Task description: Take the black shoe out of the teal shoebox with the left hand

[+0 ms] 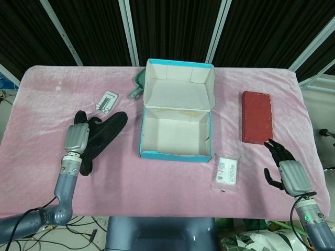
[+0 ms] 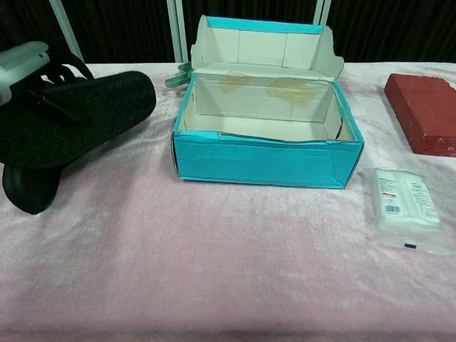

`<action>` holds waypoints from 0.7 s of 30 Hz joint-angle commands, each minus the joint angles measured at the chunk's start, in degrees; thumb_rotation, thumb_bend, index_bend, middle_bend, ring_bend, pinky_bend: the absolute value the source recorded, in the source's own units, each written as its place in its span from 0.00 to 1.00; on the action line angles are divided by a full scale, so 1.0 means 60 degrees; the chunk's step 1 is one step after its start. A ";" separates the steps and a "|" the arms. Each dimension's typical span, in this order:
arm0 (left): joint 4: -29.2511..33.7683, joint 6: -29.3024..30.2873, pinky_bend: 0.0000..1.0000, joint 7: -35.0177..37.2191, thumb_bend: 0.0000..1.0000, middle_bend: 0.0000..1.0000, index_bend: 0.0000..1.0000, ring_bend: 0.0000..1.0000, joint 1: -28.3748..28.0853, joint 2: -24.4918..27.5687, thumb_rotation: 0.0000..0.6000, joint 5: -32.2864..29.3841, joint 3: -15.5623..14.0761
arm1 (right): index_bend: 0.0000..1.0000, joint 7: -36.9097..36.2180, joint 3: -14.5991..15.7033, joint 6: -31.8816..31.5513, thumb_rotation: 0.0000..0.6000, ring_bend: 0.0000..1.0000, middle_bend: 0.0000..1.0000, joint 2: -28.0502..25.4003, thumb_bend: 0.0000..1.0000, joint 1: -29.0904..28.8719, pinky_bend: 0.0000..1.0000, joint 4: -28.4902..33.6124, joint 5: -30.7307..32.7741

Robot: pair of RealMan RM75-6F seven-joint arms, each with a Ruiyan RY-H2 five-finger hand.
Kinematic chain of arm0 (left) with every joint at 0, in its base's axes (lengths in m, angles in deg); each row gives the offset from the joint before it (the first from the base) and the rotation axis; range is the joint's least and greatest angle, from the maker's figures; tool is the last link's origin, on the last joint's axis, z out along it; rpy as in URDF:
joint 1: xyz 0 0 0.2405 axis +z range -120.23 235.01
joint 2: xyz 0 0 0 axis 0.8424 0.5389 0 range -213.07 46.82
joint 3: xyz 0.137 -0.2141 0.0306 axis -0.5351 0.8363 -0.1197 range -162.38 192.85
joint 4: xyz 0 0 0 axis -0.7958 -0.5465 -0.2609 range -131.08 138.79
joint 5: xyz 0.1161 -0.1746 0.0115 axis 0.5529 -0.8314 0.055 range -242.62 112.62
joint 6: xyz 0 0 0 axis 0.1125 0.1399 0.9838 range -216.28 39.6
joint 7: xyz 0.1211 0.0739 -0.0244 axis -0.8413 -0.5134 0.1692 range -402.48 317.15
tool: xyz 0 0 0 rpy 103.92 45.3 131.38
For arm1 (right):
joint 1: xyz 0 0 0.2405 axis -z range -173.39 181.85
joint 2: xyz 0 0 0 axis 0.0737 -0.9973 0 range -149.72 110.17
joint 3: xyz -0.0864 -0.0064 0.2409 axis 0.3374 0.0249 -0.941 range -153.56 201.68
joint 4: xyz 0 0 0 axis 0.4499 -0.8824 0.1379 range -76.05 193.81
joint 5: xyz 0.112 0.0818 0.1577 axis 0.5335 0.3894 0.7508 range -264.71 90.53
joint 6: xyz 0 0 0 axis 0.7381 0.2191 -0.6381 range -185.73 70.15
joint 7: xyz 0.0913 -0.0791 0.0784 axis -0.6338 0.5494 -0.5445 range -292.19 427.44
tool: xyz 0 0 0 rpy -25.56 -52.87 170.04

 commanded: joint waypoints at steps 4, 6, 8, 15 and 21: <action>0.0032 -0.0651 0.20 0.0193 0.00 0.11 0.00 0.05 -0.0001 0.0056 1.00 0.0420 -0.0249 | 0.00 -0.0174 0.0011 -0.0436 1.00 0.00 0.00 -0.0034 0.49 0.0332 0.14 -0.0229 0.0003; 0.0342 -0.0354 0.18 0.0228 0.00 0.11 0.00 0.04 0.0167 0.0313 1.00 0.0866 -0.0387 | 0.00 -0.0174 -0.0062 -0.0584 1.00 0.00 0.00 -0.0066 0.49 0.0433 0.14 -0.0305 0.0106; 0.0680 -0.0025 0.17 0.0357 0.00 0.11 0.00 0.03 0.0434 0.0550 1.00 0.1216 -0.0551 | 0.00 -0.0181 -0.0112 -0.0687 1.00 0.00 0.00 -0.0100 0.49 0.0512 0.14 -0.0347 0.0169; 0.2235 0.1807 0.12 0.0442 0.00 0.14 0.03 0.03 0.1568 0.1995 1.00 0.2401 -0.0830 | 0.00 -0.0158 -0.0129 -0.0853 1.00 0.00 0.00 -0.0231 0.49 0.0799 0.14 -0.0534 0.0355; 0.2816 0.3470 0.10 0.0115 0.00 0.16 0.08 0.03 0.2980 0.3022 1.00 0.3228 -0.1624 | 0.00 0.0420 -0.0246 -0.1238 1.00 0.00 0.00 -0.0112 0.49 0.1214 0.14 -0.0753 0.0831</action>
